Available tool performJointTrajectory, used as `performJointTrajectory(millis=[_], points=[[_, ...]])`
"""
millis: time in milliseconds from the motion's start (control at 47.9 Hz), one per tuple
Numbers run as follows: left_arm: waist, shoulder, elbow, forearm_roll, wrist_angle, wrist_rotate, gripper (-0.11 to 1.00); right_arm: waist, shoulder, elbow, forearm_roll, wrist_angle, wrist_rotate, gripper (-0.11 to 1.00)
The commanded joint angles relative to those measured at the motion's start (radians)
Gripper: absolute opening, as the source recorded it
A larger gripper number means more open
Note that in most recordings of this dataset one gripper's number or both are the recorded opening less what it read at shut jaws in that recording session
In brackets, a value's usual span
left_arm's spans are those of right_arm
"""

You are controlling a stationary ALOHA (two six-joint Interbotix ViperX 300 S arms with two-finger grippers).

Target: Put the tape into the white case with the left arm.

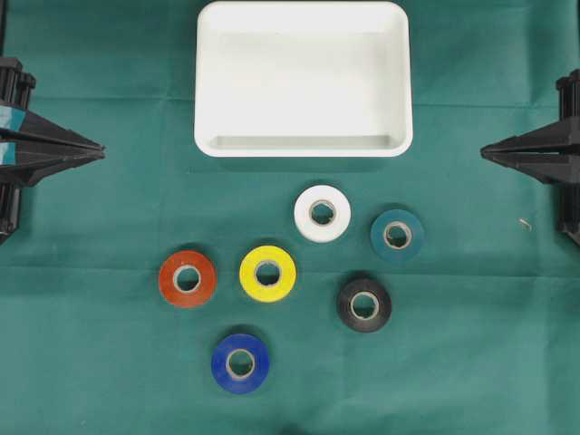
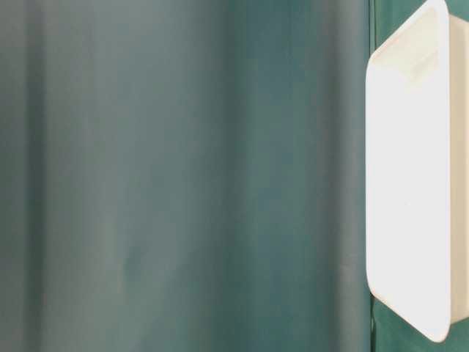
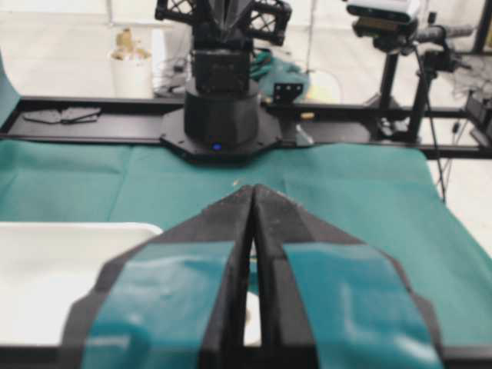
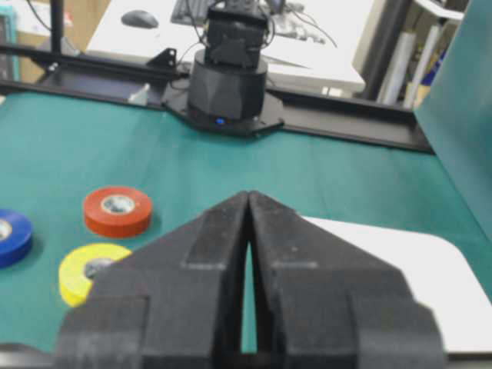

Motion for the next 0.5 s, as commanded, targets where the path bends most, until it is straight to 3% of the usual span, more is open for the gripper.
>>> performJointTrajectory(millis=[0, 104, 355, 418, 480], points=[[-0.008, 0.009, -0.011, -0.003, -0.009, 0.005, 0.02, -0.002, 0.002, -0.003, -0.002, -0.008, 0.002, -0.09], [-0.008, 0.009, -0.009, -0.003, -0.011, 0.012, 0.19, -0.002, 0.0, 0.008, -0.002, -0.008, 0.002, -0.09], [-0.008, 0.003, -0.008, -0.002, -0.02, 0.028, 0.9, -0.002, -0.018, 0.029, -0.002, -0.008, 0.002, -0.09], [-0.008, 0.008, -0.009, -0.002, -0.02, 0.026, 0.98, -0.002, -0.023, 0.034, -0.002, -0.008, 0.002, -0.09], [-0.008, 0.02, -0.011, -0.002, -0.02, 0.025, 0.98, -0.002, -0.031, 0.041, -0.002, -0.008, 0.002, -0.09]])
